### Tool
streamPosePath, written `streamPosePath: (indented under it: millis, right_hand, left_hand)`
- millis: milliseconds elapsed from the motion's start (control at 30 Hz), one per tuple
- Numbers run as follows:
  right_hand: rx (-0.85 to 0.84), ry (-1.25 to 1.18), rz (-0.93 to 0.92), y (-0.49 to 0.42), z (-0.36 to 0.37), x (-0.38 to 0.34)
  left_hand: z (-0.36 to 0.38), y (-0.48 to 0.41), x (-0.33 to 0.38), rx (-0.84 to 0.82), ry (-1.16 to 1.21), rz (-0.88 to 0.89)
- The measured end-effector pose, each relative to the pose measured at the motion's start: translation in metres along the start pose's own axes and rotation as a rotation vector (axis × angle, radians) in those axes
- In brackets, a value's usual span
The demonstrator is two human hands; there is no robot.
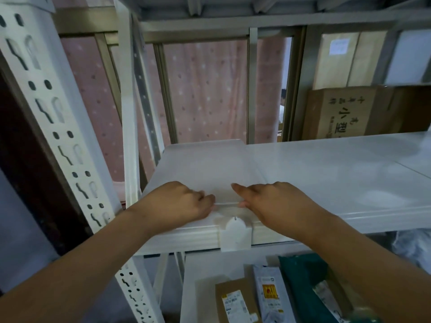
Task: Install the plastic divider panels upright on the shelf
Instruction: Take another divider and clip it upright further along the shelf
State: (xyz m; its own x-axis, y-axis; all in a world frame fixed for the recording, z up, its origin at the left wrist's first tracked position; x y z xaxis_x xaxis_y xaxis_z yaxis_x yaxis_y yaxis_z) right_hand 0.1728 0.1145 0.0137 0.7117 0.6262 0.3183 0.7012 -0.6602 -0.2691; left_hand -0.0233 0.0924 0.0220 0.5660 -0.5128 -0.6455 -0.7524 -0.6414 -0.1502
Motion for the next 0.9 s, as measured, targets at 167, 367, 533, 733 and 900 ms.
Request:
streamPosePath:
  millis: [167, 367, 533, 733, 900]
  right_hand:
    - [0.040, 0.064, 0.035, 0.011, -0.010, 0.004]
    - [0.264, -0.150, 0.195, 0.026, -0.025, 0.004]
    - [0.434, -0.454, 0.389, 0.034, -0.029, 0.017]
    - [0.509, -0.660, 0.578, 0.047, -0.018, 0.030]
    - [0.530, -0.795, 0.627, 0.058, -0.012, 0.040]
  left_hand:
    - [-0.023, -0.005, -0.006, 0.327, -0.074, -0.039]
    - [-0.076, -0.034, -0.027, 0.703, -0.216, -0.057]
    - [-0.099, -0.067, -0.046, 0.841, -0.288, 0.041]
    - [-0.130, -0.109, -0.046, 0.879, -0.251, 0.253]
    - [-0.150, -0.136, -0.034, 0.913, -0.230, 0.355]
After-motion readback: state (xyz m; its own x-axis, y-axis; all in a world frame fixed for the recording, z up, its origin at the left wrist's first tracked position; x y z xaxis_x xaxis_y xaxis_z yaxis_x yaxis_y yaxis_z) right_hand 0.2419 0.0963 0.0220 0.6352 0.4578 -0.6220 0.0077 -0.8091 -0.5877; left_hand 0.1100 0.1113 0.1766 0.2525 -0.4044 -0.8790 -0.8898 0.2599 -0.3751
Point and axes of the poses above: each hand's wrist, its own y-axis away from the middle knuckle, its own z-axis out of the palm, x = y × z, the point moved 5 cm from there along -y, towards the middle knuckle
